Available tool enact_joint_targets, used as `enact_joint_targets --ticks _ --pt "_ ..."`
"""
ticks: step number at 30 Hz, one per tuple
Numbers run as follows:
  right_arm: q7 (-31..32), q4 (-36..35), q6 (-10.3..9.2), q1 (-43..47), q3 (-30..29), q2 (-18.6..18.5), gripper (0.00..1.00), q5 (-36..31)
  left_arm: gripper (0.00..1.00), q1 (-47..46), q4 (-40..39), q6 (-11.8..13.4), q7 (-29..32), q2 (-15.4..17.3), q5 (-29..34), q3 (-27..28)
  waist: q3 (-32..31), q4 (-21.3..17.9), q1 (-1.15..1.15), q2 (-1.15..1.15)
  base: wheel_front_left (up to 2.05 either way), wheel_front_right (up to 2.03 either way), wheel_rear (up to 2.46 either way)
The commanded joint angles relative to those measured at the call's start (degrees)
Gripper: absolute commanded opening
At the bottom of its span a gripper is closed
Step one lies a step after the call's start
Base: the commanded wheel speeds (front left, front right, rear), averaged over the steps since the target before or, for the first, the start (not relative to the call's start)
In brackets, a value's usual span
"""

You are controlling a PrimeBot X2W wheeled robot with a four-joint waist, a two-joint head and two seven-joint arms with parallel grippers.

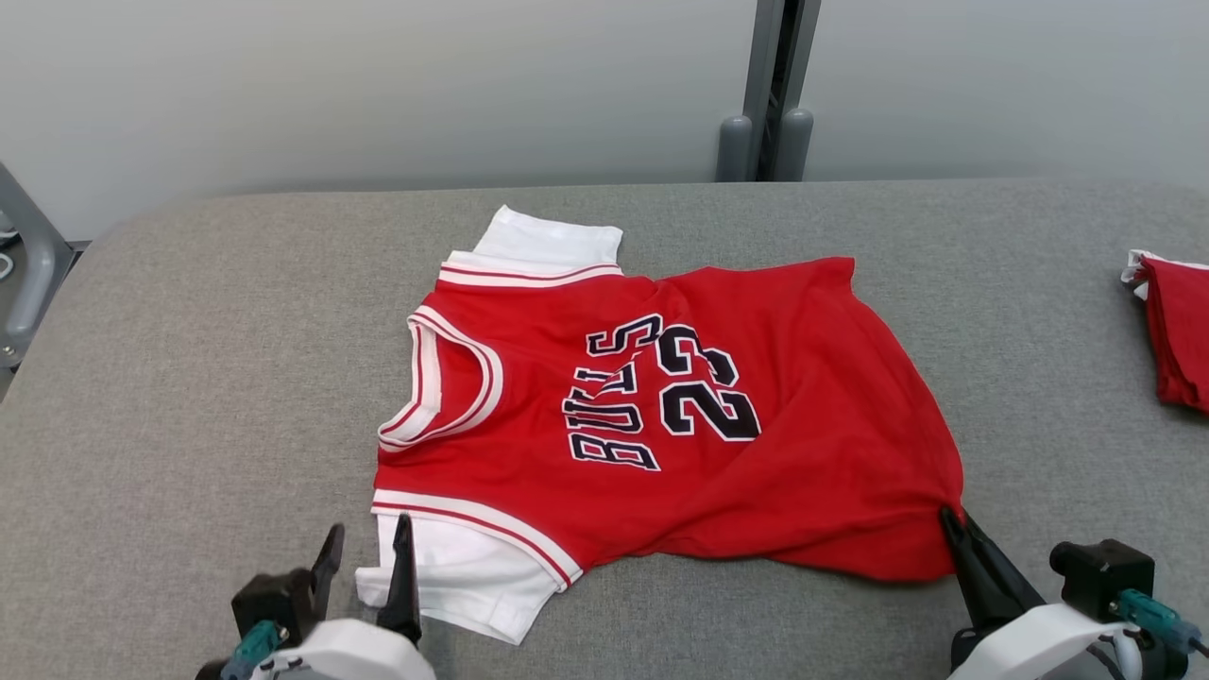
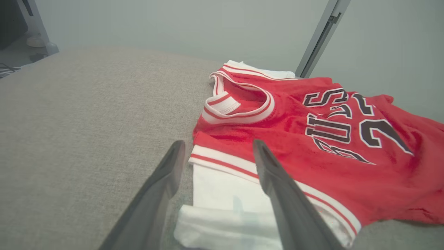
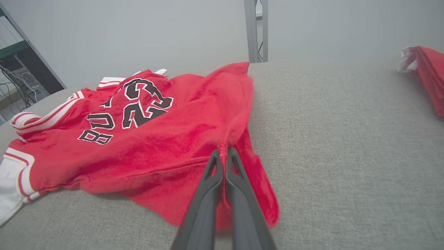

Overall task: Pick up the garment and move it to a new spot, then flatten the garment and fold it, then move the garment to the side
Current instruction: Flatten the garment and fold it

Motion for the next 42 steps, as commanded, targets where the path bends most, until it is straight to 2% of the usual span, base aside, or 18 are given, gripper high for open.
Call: enact_joint_targets --ticks 1,8,14,26,42 --pt "0.38 -0.40 -0.03 0.76 -0.35 0.15 0.00 -0.39 1.00 0.78 1.55 0.30 -0.21 0.52 0.19 0.31 -0.27 0.04 0.00 0.00 0.00 0.00 0.00" --pt "0.75 -0.56 -0.03 1.33 -0.33 0.78 0.00 -0.54 1.00 0.59 5.57 0.32 2.11 1.03 -1.15 0.60 -0.65 0.03 0.00 0.00 0.00 0.00 0.00" --pt "0.65 -0.27 -0.03 1.11 -0.50 0.93 0.00 -0.49 1.00 1.33 5.84 -1.02 2.56 1.09 -2.04 0.01 -0.48 0.18 0.00 0.00 0.00 0.00 0.00" --pt "0.74 0.54 -0.03 1.07 -0.37 0.65 0.00 -0.54 1.00 2.62 5.64 -2.08 4.10 1.26 -3.94 -0.54 -0.54 0.78 0.00 0.00 0.00 0.00 0.00" --pt "1.42 0.75 -0.03 0.24 -0.17 0.11 0.00 -0.62 1.00 -0.87 8.17 -2.34 3.88 0.90 -5.25 -1.82 0.25 0.28 0.00 0.00 0.00 0.00 0.00"
